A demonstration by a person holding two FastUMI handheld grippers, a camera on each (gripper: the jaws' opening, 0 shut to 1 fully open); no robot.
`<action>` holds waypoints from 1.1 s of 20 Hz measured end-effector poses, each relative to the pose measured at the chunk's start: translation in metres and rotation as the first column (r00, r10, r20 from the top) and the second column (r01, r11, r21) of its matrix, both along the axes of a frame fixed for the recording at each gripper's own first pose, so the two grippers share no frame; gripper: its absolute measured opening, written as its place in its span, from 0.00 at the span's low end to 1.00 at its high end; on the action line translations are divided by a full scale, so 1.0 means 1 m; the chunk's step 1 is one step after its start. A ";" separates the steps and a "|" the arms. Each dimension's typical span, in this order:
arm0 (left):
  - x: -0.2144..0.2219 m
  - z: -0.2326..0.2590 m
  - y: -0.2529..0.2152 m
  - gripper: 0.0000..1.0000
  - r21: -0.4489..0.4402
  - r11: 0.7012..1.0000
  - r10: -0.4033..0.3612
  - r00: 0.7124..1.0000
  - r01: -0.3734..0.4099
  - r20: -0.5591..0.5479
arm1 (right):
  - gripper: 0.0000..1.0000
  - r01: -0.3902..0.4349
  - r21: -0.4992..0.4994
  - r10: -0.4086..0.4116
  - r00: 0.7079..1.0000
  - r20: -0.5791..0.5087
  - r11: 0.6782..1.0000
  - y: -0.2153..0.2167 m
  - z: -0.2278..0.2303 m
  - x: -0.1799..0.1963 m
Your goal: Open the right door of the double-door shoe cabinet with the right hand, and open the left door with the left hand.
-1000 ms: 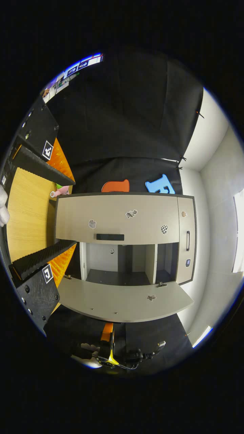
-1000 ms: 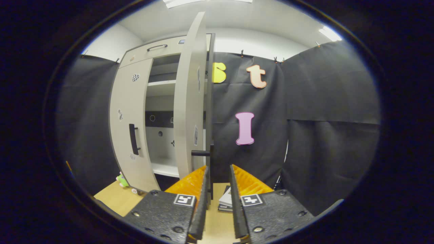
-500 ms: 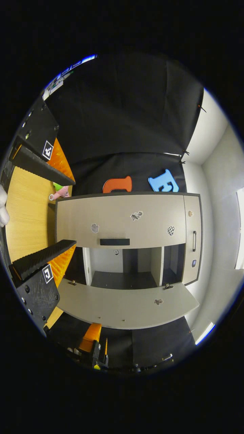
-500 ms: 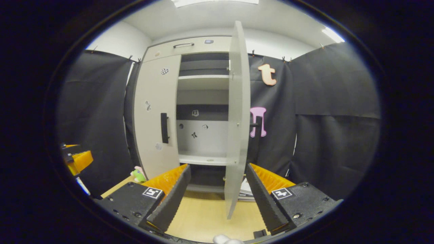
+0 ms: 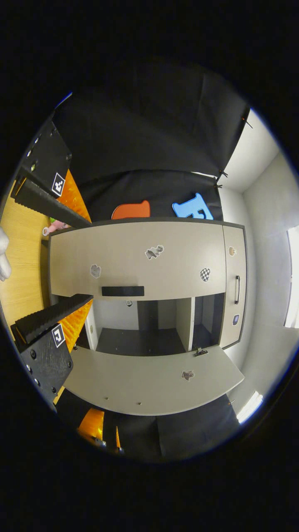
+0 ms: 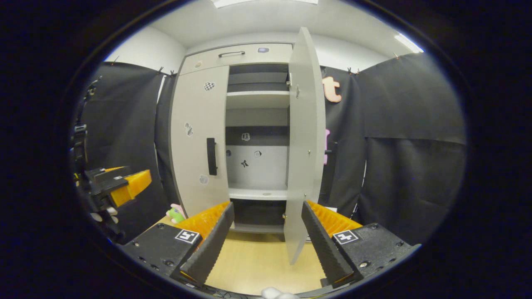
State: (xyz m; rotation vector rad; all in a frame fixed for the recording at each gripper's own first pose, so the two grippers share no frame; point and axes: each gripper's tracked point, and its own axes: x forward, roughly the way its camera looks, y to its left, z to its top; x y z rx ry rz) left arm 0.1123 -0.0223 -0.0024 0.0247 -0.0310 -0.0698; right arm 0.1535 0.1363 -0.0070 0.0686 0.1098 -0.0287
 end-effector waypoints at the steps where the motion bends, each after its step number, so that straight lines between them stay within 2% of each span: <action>1: 0.016 0.000 -0.007 0.95 -0.010 1.000 -0.010 1.000 0.010 -0.005 | 1.00 0.007 -0.001 -0.007 1.000 0.002 1.000 -0.001 0.002 -0.001; 2: 0.034 0.002 -0.016 0.84 -0.021 1.000 -0.021 1.000 0.021 -0.005 | 1.00 0.012 0.001 -0.012 1.000 0.005 1.000 -0.001 0.006 -0.001; 3: 0.050 0.000 -0.024 0.95 -0.029 0.999 -0.027 0.999 0.027 -0.022 | 1.00 0.016 0.004 -0.016 1.000 0.002 1.000 -0.001 0.007 -0.002; 12: 0.179 -0.007 -0.073 0.95 -0.043 0.997 -0.062 0.997 0.061 -0.037 | 1.00 0.070 -0.029 -0.071 0.997 -0.029 0.997 -0.016 0.007 -0.007; 17: 0.215 -0.005 -0.085 0.95 -0.019 0.998 -0.061 0.998 0.061 -0.027 | 1.00 0.110 -0.033 -0.111 0.993 -0.042 0.993 -0.033 0.000 -0.013; 20: 0.226 -0.005 -0.087 0.95 -0.022 0.998 -0.054 0.998 0.053 -0.027 | 1.00 0.107 -0.021 -0.108 0.993 -0.050 0.994 -0.036 -0.004 -0.013; 21: 0.230 -0.009 -0.085 0.89 -0.021 0.999 -0.045 0.998 0.044 -0.038 | 1.00 0.106 -0.021 -0.107 0.993 -0.053 0.994 -0.038 -0.005 -0.014; 22: 0.228 -0.007 -0.084 0.74 -0.022 0.999 -0.037 0.999 0.036 -0.029 | 1.00 0.105 -0.019 -0.106 0.993 -0.052 0.994 -0.038 -0.006 -0.013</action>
